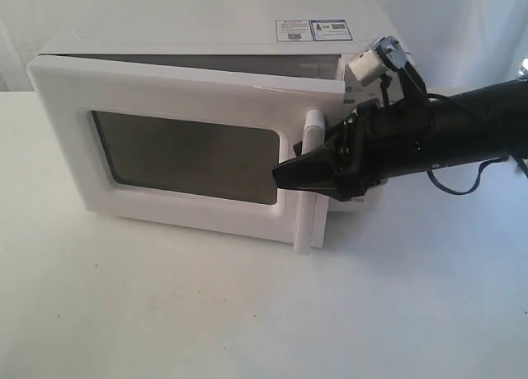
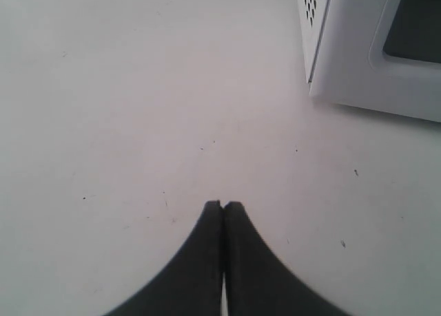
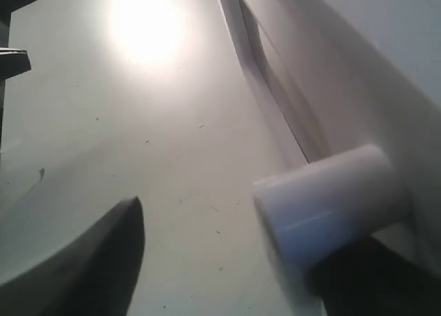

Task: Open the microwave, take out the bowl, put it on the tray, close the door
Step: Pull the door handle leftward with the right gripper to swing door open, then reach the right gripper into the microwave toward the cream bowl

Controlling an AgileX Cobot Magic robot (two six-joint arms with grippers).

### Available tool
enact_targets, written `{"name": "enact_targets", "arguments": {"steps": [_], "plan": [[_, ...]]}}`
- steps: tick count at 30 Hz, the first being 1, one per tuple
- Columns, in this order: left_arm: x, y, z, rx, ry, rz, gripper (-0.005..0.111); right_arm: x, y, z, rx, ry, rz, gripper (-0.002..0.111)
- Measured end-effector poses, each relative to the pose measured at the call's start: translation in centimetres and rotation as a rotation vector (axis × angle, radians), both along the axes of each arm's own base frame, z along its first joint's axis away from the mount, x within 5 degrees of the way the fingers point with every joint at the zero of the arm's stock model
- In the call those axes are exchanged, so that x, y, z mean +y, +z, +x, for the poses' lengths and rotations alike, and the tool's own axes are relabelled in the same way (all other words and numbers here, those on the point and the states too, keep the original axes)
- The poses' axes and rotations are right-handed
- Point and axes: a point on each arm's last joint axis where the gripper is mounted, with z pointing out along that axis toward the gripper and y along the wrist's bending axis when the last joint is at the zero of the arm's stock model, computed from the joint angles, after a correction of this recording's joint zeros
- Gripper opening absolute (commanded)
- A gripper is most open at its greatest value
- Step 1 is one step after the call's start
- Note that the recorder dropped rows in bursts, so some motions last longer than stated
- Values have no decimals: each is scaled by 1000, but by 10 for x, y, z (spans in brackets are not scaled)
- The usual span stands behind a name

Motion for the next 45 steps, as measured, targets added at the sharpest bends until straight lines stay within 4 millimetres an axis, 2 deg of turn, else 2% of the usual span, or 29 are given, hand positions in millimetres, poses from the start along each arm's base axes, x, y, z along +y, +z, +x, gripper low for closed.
{"name": "enact_targets", "arguments": {"steps": [3,5,9,12,14,16,20,23,29,33,35,38,39,41,45], "plan": [[0,0,0,0,0,0,0,0,1,-1,45,-13,-10,56],[0,0,0,0,0,0,0,-2,4,-5,134,-50,-21,56],[0,0,0,0,0,0,0,-9,-15,-35,445,59,-256,56],[0,0,0,0,0,0,0,-19,-16,-37,484,-11,-384,53],[0,0,0,0,0,0,0,-22,-11,-32,429,-75,-415,47],[0,0,0,0,0,0,0,-24,-7,-24,357,-156,-412,36],[0,0,0,0,0,0,0,-22,2,-12,283,-279,-323,0],[0,0,0,0,0,0,0,-17,8,-8,253,-287,-230,0],[0,0,0,0,0,0,0,4,23,-11,150,-137,-51,0],[0,0,0,0,0,3,0,17,33,-5,138,-204,97,0],[0,0,0,0,0,0,0,25,31,-2,104,-166,128,0],[0,0,0,0,0,0,0,55,34,-14,-161,174,109,0],[0,0,0,0,0,0,0,64,36,-17,-232,229,93,0],[0,0,0,0,0,0,0,79,36,-19,-348,269,-8,0],[0,0,0,0,0,0,0,99,23,-16,-545,281,-300,0]]}}
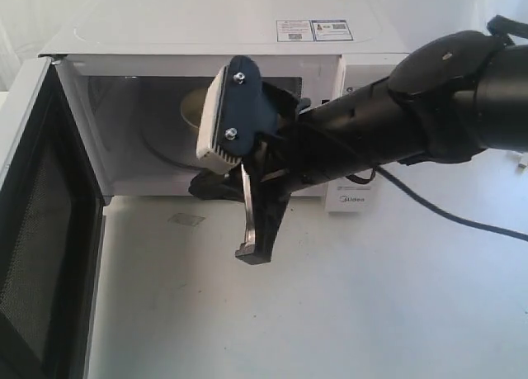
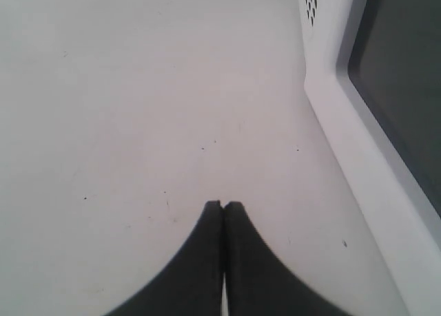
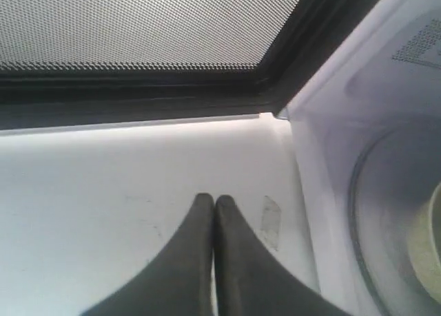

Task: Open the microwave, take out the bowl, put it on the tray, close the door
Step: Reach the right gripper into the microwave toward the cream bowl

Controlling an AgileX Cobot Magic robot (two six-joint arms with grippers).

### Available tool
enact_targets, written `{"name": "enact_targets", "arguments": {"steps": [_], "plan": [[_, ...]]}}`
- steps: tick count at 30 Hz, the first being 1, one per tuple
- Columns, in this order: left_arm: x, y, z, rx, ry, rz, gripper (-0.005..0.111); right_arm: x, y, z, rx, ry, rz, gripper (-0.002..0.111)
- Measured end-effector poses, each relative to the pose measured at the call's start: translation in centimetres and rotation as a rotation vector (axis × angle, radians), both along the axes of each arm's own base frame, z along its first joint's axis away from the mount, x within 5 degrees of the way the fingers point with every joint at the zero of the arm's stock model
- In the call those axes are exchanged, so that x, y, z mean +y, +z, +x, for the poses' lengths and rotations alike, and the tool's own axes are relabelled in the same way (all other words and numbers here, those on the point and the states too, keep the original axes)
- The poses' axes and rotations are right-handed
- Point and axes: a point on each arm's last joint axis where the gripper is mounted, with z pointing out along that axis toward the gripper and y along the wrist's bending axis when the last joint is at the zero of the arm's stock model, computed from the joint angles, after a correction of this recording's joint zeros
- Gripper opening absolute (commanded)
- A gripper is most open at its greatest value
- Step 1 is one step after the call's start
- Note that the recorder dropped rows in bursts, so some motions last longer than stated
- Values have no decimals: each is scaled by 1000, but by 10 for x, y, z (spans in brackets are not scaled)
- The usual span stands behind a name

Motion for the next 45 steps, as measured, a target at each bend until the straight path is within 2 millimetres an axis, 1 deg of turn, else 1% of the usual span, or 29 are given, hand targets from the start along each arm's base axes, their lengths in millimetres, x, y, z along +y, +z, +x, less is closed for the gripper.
{"name": "enact_targets", "arguments": {"steps": [2,6,12,16,19,27,30,35,41,45], "plan": [[0,0,0,0,0,0,0,6,1,1,-62,-45,-28,0],[0,0,0,0,0,0,0,5,1,5,-98,-91,-52,0],[0,0,0,0,0,0,0,2,-8,17,-168,-158,-121,0],[0,0,0,0,0,0,0,0,-11,18,-273,-91,-237,0],[0,0,0,0,0,0,0,5,-12,15,-324,-59,-282,0],[0,0,0,0,0,0,0,23,-12,2,-345,-43,-295,0],[0,0,0,0,0,0,0,24,-13,0,-357,-38,-322,0],[0,0,0,0,0,0,0,21,-9,3,-373,-54,-387,0],[0,0,0,0,0,0,0,18,5,13,-351,-194,-377,0],[0,0,0,0,0,0,0,18,0,19,-386,-184,-445,0]]}}
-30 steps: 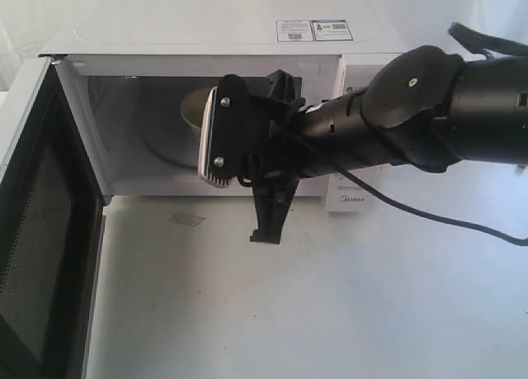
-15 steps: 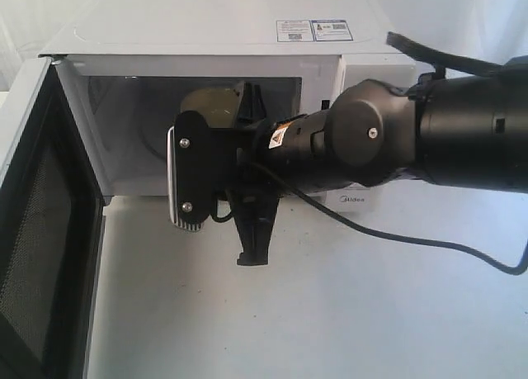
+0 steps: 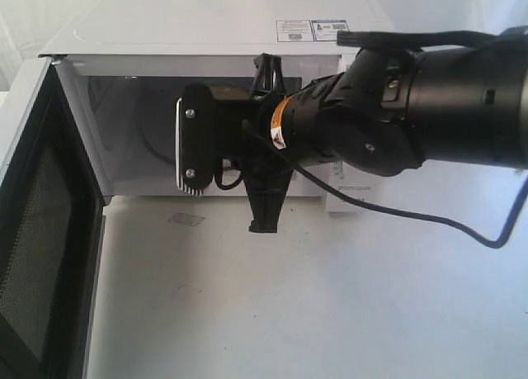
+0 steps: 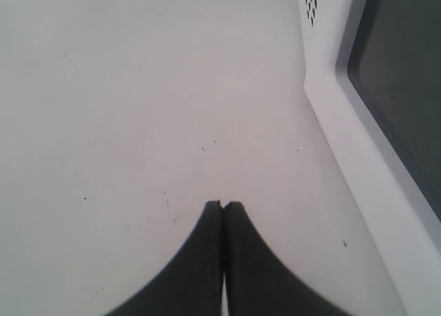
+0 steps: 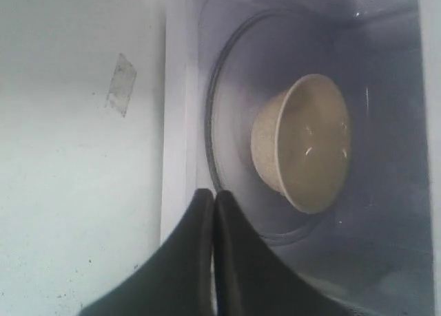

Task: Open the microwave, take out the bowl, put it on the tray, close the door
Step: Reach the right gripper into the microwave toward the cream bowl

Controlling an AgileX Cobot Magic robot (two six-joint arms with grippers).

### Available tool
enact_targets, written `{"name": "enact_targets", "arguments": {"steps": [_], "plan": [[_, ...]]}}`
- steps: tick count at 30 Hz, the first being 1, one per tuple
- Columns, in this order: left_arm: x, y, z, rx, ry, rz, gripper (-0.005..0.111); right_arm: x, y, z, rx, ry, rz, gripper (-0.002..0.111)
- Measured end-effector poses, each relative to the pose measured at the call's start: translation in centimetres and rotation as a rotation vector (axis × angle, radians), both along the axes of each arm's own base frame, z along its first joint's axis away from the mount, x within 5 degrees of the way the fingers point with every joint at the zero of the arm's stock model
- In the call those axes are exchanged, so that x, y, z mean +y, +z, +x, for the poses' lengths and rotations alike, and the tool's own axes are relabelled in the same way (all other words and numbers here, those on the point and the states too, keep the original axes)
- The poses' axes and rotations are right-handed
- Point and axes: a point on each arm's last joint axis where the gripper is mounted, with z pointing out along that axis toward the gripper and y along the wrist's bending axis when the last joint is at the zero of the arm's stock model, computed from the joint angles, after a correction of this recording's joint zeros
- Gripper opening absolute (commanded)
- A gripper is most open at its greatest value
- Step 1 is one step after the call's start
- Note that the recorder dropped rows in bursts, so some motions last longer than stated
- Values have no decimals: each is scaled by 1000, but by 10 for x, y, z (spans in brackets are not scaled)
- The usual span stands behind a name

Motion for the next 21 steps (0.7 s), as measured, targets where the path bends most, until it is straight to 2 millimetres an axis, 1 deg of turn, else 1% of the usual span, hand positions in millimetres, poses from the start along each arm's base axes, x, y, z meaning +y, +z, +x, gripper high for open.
{"name": "enact_targets", "arguments": {"steps": [7,10,15,17,21], "plan": [[0,0,0,0,0,0,0,9,-29,18,42,4,-130,0],[0,0,0,0,0,0,0,12,-32,22,45,3,-138,0],[0,0,0,0,0,0,0,20,-30,27,-1,34,-82,0],[0,0,0,0,0,0,0,23,-34,28,-1,43,-78,0],[0,0,0,0,0,0,0,33,-50,28,14,73,-83,0]]}}
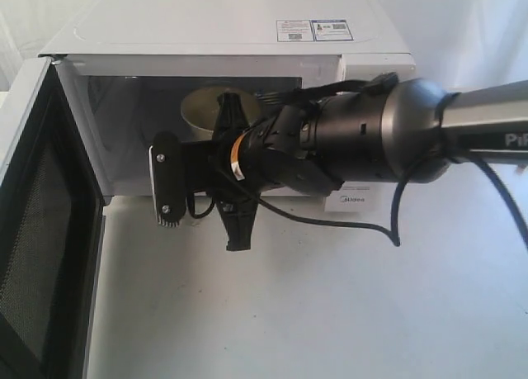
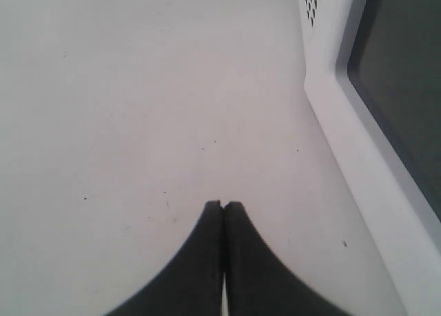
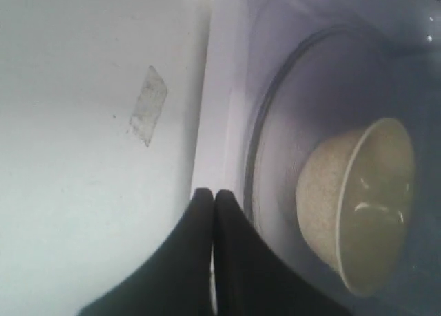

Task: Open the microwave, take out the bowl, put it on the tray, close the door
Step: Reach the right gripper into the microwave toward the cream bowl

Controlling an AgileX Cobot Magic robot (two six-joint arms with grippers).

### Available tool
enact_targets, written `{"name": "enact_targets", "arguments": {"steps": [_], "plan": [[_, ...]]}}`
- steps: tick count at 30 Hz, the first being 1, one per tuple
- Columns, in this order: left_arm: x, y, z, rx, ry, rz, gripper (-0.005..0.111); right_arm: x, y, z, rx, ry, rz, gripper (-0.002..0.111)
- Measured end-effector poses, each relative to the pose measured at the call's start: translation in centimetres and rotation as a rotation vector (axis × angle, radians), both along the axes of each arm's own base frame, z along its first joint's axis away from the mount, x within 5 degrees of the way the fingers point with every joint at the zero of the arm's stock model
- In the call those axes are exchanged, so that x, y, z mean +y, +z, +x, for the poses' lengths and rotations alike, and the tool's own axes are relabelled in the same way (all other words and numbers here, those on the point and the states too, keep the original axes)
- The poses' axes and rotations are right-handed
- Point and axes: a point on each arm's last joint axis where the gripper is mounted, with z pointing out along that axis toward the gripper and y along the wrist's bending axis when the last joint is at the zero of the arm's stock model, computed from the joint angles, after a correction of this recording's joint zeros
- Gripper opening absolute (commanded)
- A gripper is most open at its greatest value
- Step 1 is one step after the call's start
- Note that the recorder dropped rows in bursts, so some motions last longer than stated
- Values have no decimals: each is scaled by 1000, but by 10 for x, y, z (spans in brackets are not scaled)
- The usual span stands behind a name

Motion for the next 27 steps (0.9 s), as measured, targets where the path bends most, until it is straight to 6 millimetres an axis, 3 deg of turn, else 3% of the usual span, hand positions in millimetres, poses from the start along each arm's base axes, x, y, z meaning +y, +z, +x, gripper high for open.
{"name": "enact_targets", "arguments": {"steps": [7,11,17,23,27], "plan": [[0,0,0,0,0,0,0,26,-2,-7,-34,69,132,0],[0,0,0,0,0,0,0,25,-5,-9,54,-41,208,0],[0,0,0,0,0,0,0,20,-29,3,65,-99,3,0],[0,0,0,0,0,0,0,28,-7,11,-131,-133,-30,0],[0,0,0,0,0,0,0,30,-3,13,-223,-166,-37,0]]}}
